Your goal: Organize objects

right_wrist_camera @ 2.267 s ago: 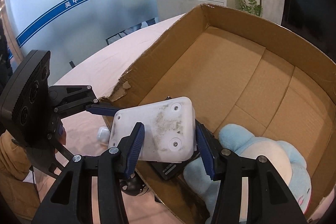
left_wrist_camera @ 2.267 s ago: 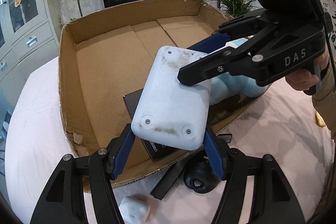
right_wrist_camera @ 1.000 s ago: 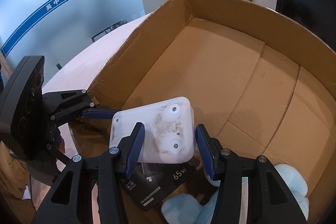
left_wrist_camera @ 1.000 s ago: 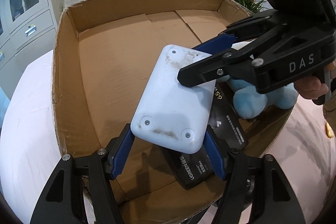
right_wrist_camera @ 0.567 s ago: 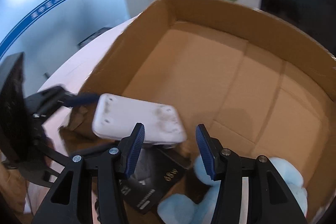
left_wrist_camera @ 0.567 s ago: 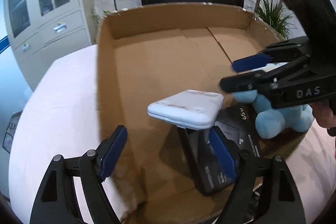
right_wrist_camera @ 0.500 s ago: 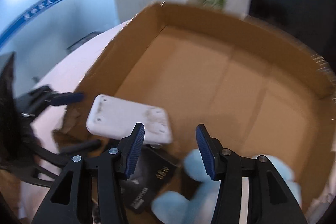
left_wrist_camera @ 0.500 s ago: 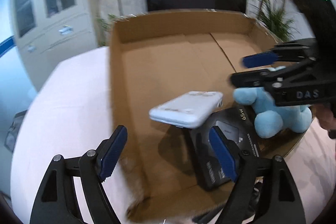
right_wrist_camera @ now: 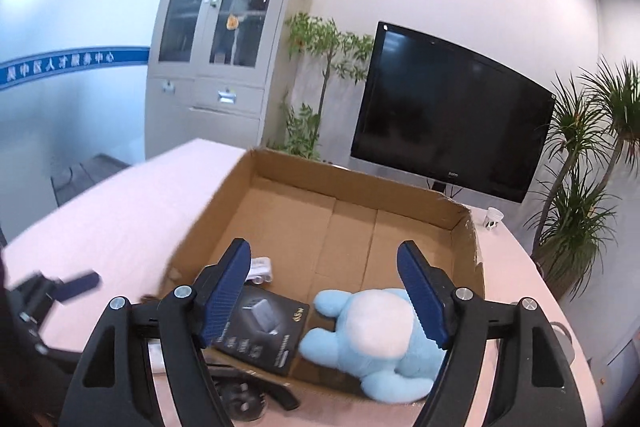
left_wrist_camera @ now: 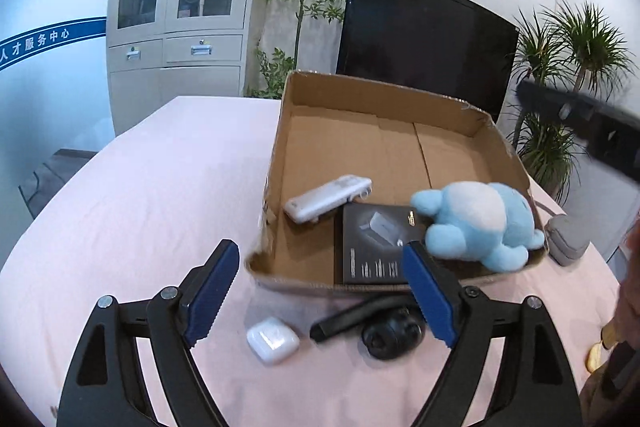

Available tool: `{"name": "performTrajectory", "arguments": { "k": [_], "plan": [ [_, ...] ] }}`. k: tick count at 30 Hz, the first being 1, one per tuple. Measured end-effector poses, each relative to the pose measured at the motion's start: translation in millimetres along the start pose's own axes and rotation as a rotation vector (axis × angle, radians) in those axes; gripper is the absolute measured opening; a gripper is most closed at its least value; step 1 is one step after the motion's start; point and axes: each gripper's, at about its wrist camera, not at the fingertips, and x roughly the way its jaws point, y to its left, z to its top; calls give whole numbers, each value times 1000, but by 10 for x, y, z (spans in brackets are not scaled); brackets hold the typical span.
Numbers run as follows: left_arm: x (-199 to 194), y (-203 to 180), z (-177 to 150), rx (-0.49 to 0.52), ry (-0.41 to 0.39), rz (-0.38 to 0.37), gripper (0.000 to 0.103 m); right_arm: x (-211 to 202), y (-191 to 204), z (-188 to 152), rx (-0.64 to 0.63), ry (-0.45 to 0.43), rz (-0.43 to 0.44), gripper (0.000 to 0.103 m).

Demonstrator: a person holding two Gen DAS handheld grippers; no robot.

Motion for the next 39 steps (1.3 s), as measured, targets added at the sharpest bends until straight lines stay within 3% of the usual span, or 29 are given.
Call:
{"name": "performTrajectory", "arguments": {
  "k": [11,39],
  "plan": [
    [-170,0,-156,-49,5,-17,83,-689,90,-46,-8,-78,-12,75],
    [-149,-59,-221,-58,15,-42,83,-625,28,-64,-20,-76,-10,75]
  ]
}}
